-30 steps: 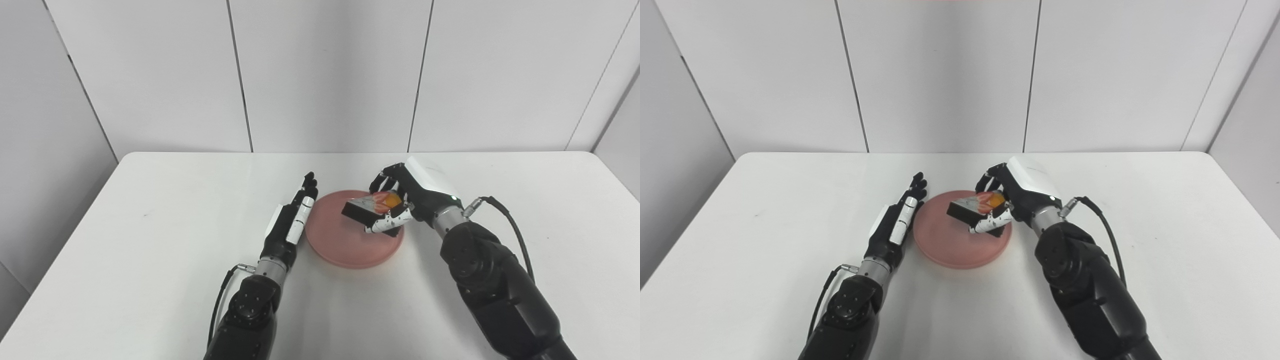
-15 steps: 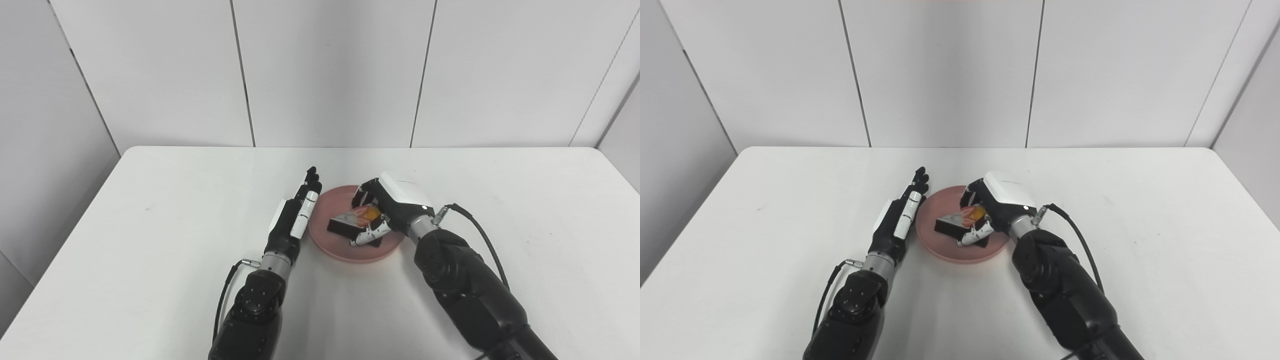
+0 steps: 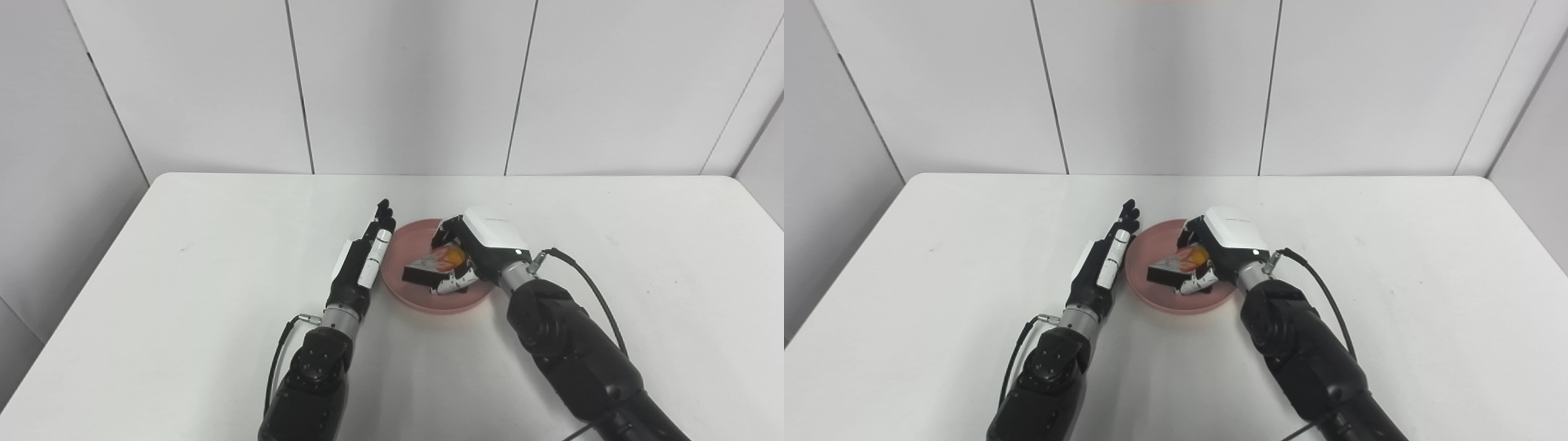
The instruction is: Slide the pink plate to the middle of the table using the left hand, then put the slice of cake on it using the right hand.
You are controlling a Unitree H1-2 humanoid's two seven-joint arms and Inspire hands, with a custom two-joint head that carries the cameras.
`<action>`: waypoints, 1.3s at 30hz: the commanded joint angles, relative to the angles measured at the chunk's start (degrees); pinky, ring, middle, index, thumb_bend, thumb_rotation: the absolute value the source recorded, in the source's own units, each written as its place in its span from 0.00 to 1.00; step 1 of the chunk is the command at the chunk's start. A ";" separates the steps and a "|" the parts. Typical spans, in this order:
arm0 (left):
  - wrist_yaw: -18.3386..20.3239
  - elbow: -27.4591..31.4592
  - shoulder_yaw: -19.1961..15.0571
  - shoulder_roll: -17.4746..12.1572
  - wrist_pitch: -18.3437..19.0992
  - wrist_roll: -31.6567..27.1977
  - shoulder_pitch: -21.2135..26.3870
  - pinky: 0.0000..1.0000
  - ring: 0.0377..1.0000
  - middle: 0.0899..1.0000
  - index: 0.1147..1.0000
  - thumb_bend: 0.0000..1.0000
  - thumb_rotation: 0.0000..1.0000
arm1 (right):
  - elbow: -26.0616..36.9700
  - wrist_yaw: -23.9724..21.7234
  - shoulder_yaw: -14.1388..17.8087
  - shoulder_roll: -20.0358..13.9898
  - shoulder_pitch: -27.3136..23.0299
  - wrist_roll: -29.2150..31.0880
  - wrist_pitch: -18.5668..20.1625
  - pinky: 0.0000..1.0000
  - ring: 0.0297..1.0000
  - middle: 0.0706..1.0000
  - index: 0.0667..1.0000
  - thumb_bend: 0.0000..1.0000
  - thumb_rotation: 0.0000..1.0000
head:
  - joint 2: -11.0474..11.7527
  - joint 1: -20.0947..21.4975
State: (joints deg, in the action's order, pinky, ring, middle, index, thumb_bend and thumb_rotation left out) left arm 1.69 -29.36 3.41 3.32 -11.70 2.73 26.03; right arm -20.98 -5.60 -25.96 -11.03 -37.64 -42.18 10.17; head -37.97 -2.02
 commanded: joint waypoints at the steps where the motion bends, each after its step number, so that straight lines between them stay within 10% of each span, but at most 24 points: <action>1: -1.01 0.11 0.43 0.23 -1.01 1.23 0.10 1.00 1.00 1.00 1.00 0.70 1.00 | 2.78 -0.52 0.88 -0.65 -2.38 1.04 -2.15 0.62 0.72 0.75 0.74 0.67 0.34 | 0.06 -0.04; 8: -1.29 0.08 0.84 -0.53 -0.80 1.90 0.01 1.00 1.00 1.00 1.00 0.73 1.00 | 8.08 -4.80 5.09 -1.48 1.43 10.94 -4.43 0.80 0.93 0.94 0.93 0.68 0.65 | 0.10 0.03; 26: -2.85 0.49 -0.31 -0.70 -1.40 1.87 -0.41 1.00 1.00 1.00 1.00 0.75 1.00 | 10.59 2.46 15.86 2.00 11.08 22.69 -10.75 0.80 0.96 1.00 1.00 0.65 0.85 | 0.21 -0.54; 29: -3.55 -0.02 -0.19 -0.89 -2.12 2.61 -0.26 1.00 1.00 1.00 1.00 0.72 1.00 | 9.29 4.49 18.06 3.24 11.60 24.89 -12.39 0.97 1.00 1.00 1.00 0.61 0.91 | 0.27 -0.88; 39: -2.69 -0.53 -0.69 -1.17 -2.79 1.20 -0.22 1.00 1.00 1.00 1.00 0.73 1.00 | 6.36 7.64 23.93 7.36 12.30 33.66 -17.87 1.00 1.00 1.00 1.00 0.61 1.00 | 0.77 -1.59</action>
State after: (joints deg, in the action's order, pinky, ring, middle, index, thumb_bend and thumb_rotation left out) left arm -0.98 -28.99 3.03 2.89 -12.32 4.06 25.62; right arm -15.71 1.85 -2.71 -4.13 -24.01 -10.13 -4.54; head -37.27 -3.60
